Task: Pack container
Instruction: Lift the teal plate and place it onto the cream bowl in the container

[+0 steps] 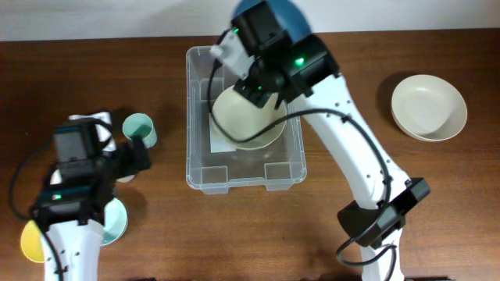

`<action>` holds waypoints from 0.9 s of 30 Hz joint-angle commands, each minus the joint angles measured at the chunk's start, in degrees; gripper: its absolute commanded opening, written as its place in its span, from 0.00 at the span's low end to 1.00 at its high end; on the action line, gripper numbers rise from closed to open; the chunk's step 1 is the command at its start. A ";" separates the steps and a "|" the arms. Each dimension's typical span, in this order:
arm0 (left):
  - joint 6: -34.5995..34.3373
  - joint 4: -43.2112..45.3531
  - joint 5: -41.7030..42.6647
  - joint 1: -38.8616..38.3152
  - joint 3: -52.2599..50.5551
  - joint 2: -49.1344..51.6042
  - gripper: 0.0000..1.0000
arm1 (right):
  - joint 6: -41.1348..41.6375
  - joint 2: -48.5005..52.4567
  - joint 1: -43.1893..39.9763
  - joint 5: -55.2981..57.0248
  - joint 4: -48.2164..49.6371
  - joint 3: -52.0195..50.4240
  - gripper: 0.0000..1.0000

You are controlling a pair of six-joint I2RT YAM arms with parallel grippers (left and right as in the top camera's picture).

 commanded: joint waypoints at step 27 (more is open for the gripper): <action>-2.27 -1.03 -0.09 3.34 2.47 -0.42 0.99 | -8.66 15.43 1.46 -9.92 -4.66 -0.92 0.22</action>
